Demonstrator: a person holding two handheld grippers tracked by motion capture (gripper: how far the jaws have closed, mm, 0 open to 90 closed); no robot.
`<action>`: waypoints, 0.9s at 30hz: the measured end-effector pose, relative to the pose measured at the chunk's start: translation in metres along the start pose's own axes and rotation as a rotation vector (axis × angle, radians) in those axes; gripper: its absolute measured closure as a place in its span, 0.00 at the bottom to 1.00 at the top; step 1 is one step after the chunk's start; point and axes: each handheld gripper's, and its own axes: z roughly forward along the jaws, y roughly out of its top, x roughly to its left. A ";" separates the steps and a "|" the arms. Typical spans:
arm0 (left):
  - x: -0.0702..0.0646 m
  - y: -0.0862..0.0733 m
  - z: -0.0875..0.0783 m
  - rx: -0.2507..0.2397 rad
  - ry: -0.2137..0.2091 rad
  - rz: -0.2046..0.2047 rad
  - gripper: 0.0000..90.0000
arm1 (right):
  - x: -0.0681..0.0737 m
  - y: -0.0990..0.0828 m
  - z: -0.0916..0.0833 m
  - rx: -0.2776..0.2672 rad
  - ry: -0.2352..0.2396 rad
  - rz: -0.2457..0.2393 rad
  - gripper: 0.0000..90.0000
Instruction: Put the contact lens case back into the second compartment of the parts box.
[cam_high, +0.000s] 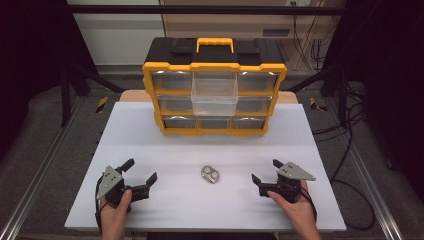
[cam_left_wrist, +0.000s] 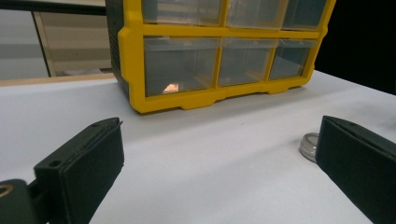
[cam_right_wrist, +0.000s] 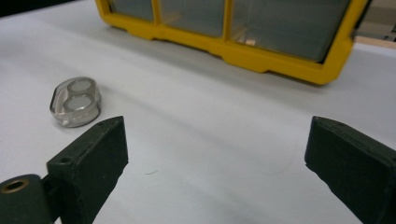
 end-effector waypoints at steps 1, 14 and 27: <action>0.001 -0.001 0.000 0.006 0.002 0.000 0.01 | 0.004 0.002 0.003 0.020 0.001 -0.011 0.07; 0.003 -0.001 0.003 0.006 -0.003 -0.004 0.01 | 0.056 0.032 0.053 0.236 0.143 -0.120 0.10; 0.004 0.000 0.002 0.002 0.002 0.000 0.01 | 0.092 0.048 0.088 0.334 0.205 -0.208 0.10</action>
